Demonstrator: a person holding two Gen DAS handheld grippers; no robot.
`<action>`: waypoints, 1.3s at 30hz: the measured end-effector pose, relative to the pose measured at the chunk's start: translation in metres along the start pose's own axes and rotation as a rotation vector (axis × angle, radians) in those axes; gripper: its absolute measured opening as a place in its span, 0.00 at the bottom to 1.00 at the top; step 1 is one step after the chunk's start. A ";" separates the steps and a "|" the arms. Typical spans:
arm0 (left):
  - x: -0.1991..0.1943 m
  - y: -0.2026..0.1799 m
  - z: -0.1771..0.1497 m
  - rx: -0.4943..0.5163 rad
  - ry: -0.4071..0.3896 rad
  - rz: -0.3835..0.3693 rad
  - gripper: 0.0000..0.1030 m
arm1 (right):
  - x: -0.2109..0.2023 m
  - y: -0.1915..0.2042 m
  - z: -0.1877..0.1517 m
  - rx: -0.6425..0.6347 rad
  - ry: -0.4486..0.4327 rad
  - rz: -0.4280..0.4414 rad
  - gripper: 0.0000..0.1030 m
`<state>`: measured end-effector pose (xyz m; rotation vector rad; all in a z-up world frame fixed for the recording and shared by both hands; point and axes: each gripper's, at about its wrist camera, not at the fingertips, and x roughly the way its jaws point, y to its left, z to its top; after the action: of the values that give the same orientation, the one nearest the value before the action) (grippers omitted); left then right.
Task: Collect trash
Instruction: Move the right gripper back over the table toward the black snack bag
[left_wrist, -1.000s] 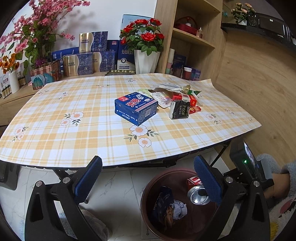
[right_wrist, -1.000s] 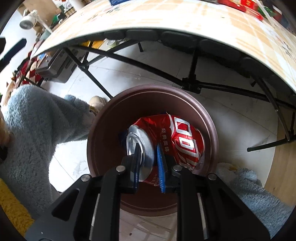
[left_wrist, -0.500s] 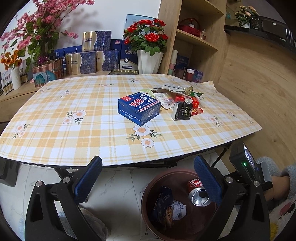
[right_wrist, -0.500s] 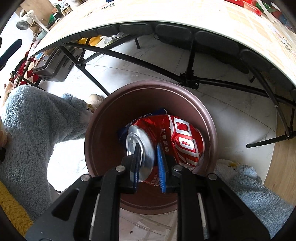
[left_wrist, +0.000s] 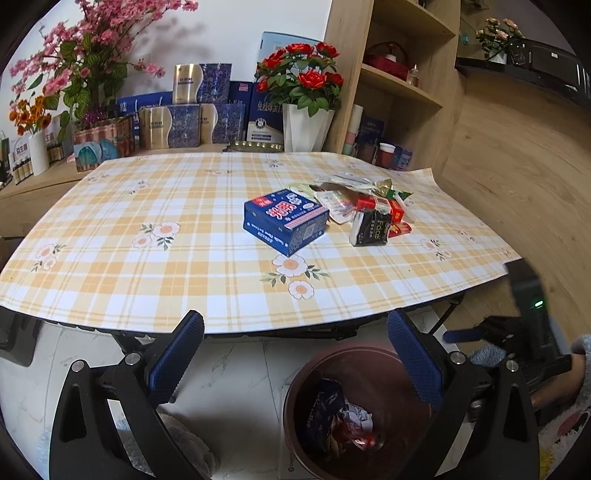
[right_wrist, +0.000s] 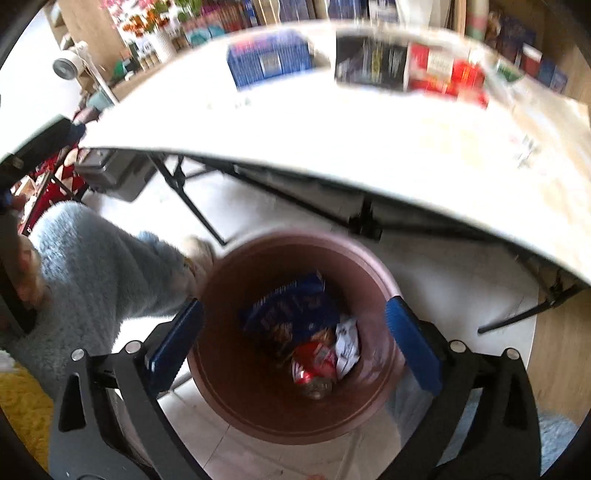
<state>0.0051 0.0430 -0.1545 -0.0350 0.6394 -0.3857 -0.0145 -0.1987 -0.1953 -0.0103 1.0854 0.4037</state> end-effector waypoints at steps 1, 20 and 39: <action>0.000 0.000 0.001 0.000 -0.002 0.002 0.94 | -0.006 0.000 0.002 0.000 -0.022 0.000 0.94; -0.002 0.011 0.047 0.000 -0.101 0.068 0.94 | -0.056 -0.044 0.039 0.115 -0.291 -0.211 0.94; 0.040 0.042 0.071 -0.134 0.003 0.048 0.94 | -0.033 -0.058 0.096 0.128 -0.339 -0.231 0.94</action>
<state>0.0906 0.0612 -0.1271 -0.1469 0.6672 -0.2963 0.0733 -0.2434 -0.1327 0.0445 0.7625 0.1204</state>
